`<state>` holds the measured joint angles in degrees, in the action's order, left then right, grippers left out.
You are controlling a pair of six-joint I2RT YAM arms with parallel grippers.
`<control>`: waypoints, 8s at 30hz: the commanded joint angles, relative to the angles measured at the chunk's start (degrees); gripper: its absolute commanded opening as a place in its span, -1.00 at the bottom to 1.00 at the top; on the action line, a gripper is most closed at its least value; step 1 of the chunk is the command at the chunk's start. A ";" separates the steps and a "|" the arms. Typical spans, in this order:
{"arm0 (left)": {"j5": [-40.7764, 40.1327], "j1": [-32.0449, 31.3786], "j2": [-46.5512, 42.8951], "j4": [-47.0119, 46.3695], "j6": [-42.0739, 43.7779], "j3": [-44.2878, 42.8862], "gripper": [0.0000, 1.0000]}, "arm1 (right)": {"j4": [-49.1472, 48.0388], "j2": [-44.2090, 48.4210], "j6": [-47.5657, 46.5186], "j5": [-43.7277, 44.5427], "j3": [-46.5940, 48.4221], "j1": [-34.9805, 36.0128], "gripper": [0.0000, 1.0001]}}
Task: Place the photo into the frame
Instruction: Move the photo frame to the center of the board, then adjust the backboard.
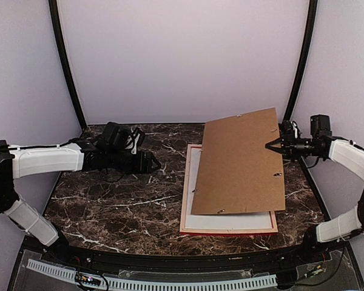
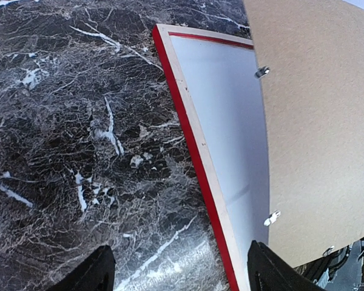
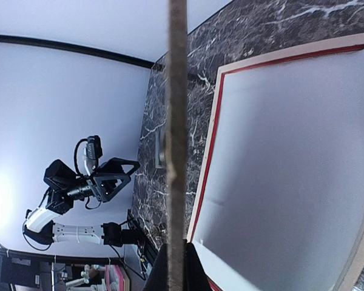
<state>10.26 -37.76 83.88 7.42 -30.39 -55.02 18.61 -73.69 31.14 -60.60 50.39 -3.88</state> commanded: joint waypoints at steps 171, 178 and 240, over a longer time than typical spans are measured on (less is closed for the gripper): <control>-16.57 1.64 -2.85 -3.12 -6.95 10.80 0.45 | -66.88 -33.07 36.70 7.34 -8.42 31.29 -1.00; -15.88 1.66 -2.62 -3.48 -7.25 11.11 0.46 | -62.82 -32.93 33.07 7.16 -7.05 31.30 -1.00; -12.06 1.64 -0.35 -5.44 -3.63 10.81 0.46 | -49.48 -35.00 22.45 11.16 -1.52 31.22 -0.41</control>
<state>-4.12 -36.47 82.30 3.42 -37.23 -43.90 -31.53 -108.68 56.47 -50.11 46.44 26.96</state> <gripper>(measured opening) 0.727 0.267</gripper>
